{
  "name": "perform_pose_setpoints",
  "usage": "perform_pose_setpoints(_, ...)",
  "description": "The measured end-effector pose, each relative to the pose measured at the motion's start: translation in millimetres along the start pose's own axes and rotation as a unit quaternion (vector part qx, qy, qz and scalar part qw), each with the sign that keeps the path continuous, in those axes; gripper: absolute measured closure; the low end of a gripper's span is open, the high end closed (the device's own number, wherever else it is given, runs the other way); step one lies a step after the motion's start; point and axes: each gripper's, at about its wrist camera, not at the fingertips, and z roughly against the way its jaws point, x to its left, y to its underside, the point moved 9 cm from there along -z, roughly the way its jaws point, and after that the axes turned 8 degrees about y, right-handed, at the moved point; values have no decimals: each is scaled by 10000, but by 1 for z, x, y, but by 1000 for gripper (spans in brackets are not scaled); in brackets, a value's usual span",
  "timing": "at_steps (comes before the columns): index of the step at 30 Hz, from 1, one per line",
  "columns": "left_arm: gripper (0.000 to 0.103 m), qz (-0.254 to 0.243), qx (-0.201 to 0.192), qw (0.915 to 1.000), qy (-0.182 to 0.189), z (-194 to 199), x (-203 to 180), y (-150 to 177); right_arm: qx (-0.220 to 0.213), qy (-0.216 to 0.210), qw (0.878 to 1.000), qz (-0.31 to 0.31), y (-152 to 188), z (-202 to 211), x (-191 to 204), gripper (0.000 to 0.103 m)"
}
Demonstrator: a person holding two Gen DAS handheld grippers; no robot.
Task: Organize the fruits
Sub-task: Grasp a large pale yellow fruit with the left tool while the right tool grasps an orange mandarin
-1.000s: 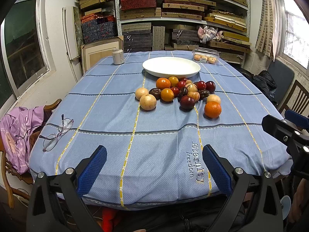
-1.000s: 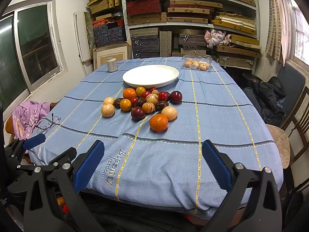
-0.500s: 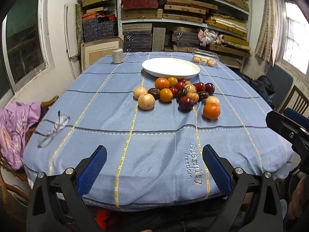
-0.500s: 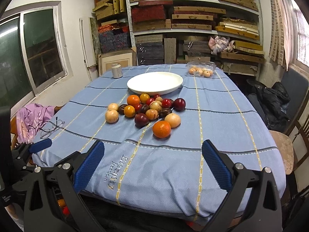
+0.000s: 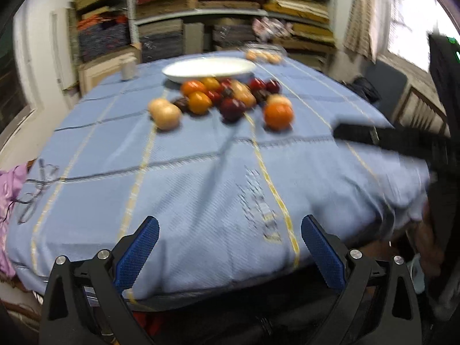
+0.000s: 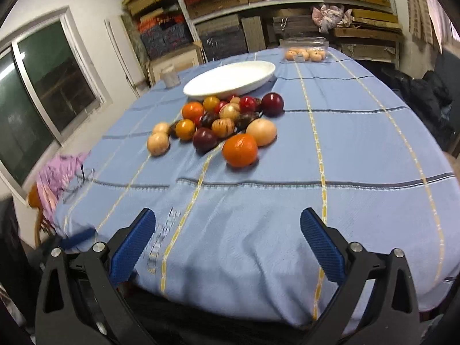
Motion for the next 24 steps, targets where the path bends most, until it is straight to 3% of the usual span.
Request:
perform_pose_setpoints(4, 3, -325, 378, 9966, 661, -21, -23, 19, -131, -386, 9992, 50, -5, -6, -2, 4)
perform_pose_setpoints(7, 3, -1066, 491, 9925, 351, -30, -40, 24, 32, -44, 9995, 310, -8, -22, -6, 4)
perform_pose_setpoints(10, 3, -1537, -22, 9875, -341, -19, -37, 2, 194, 13, 9989, 426, -11, -38, -11, 4)
perform_pose_setpoints(13, 3, -1341, -268, 9891, -548, -20, -11, -31, 114, 154, 9990, 396, -24, -50, -20, 4)
perform_pose_setpoints(16, 3, -750, -30, 9958, -532, -45, 34, -57, 63, 302, 9986, 428, -37, -61, -28, 4)
perform_pose_setpoints(18, 3, -327, 165, 9981, -493, -63, 64, -71, 283, 349, 9980, 447, -41, -73, -32, 4)
perform_pose_setpoints(21, 3, -2, 382, 9991, -207, -78, 93, -83, 429, 223, 9983, 336, -47, -84, -32, 4)
perform_pose_setpoints(24, 3, 194, 510, 9981, -278, -88, 116, -98, 484, 169, 9977, 444, -49, -94, -25, 4)
